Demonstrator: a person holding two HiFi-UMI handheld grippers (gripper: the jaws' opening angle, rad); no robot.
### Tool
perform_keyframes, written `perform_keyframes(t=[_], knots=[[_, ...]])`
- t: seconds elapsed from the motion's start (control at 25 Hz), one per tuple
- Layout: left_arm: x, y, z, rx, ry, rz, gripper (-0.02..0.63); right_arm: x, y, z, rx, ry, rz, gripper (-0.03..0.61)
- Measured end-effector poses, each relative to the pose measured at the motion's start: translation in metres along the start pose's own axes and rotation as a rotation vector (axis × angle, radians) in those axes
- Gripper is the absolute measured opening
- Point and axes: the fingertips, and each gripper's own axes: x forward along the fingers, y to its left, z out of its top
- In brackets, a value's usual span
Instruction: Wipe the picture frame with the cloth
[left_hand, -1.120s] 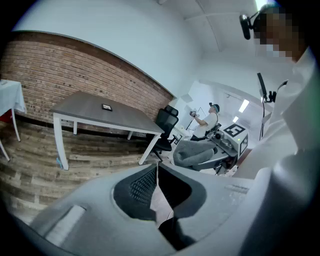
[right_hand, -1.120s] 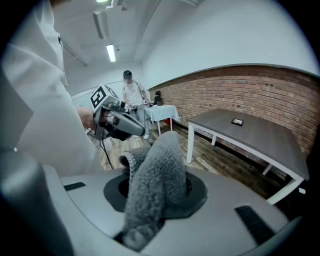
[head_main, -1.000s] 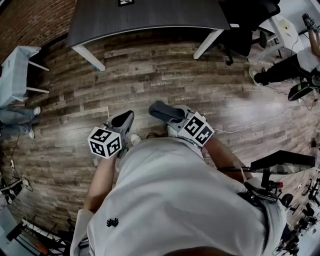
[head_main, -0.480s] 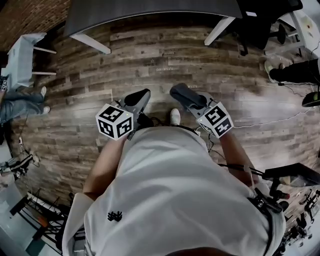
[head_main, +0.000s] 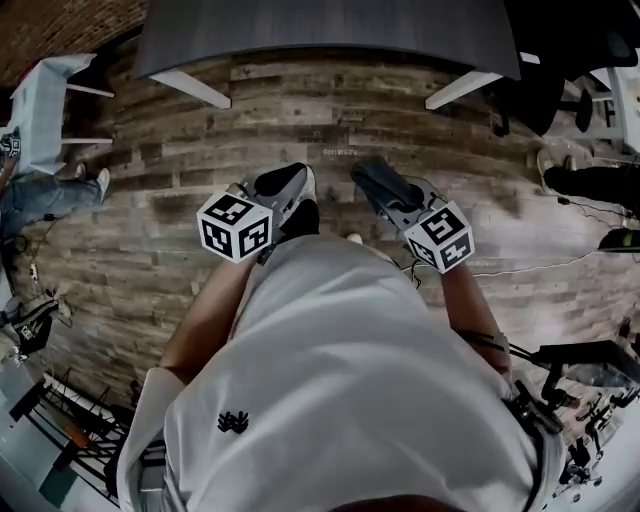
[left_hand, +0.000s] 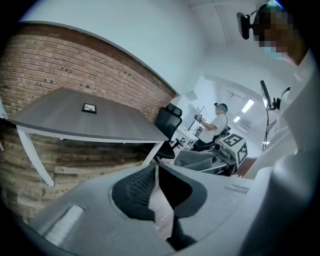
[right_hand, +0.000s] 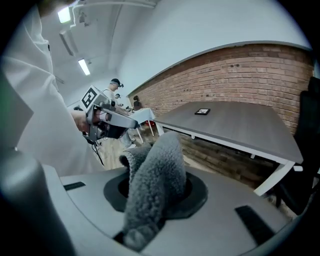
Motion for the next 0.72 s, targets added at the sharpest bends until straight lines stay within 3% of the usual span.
perform_keyframes(t=[0.32,0.52,0.72], knots=[[0.047,0.132,0.109,0.045,0.001,-0.059,0.021,0.082,-0.093,0.12,-0.006,-0.009,-0.078,0.091],[0.085,0.192,0.14,-0.02,0.006,-0.012,0.025,0.106,-0.142,0.152,-0.047,-0.002,-0.063,0.091],[0.14,0.235,0.192,-0.071,-0.007,0.078,0.041,0.115,-0.233,0.182,-0.063,-0.011,-0.025,0.091]])
